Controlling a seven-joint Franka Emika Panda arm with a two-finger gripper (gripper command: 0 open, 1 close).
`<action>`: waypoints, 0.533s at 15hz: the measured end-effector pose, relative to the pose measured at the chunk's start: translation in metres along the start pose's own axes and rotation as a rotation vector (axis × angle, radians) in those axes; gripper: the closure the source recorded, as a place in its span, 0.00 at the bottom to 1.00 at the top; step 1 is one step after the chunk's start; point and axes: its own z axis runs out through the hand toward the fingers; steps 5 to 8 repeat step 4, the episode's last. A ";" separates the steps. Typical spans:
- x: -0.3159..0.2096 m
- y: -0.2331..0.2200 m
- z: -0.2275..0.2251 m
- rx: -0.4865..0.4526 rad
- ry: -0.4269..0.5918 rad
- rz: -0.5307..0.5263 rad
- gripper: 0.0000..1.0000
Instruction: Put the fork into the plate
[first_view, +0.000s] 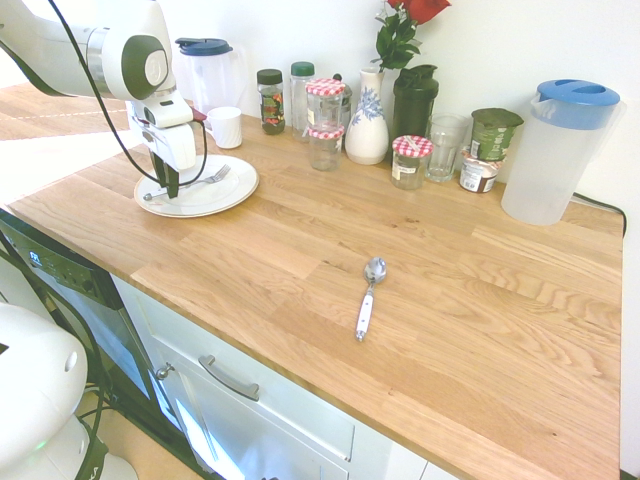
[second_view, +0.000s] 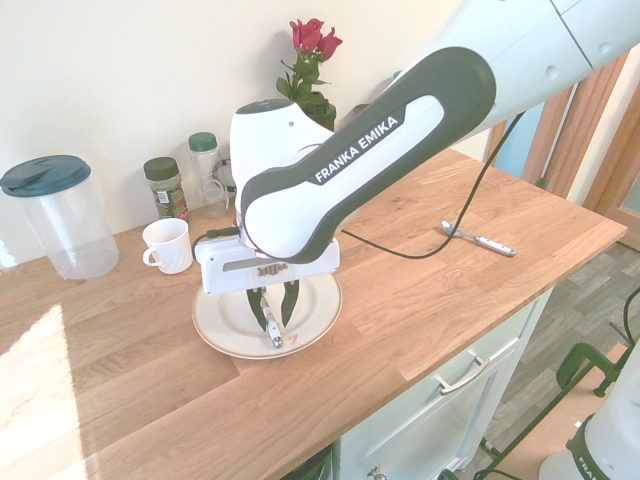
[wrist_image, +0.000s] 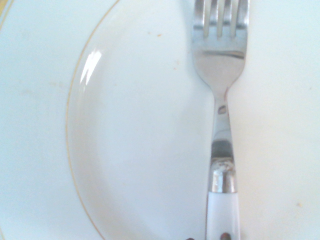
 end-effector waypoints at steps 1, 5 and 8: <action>0.004 0.000 -0.001 0.003 0.001 0.005 0.00; 0.017 -0.006 -0.015 0.072 0.008 0.024 0.00; 0.017 -0.006 -0.015 0.072 0.008 0.024 0.00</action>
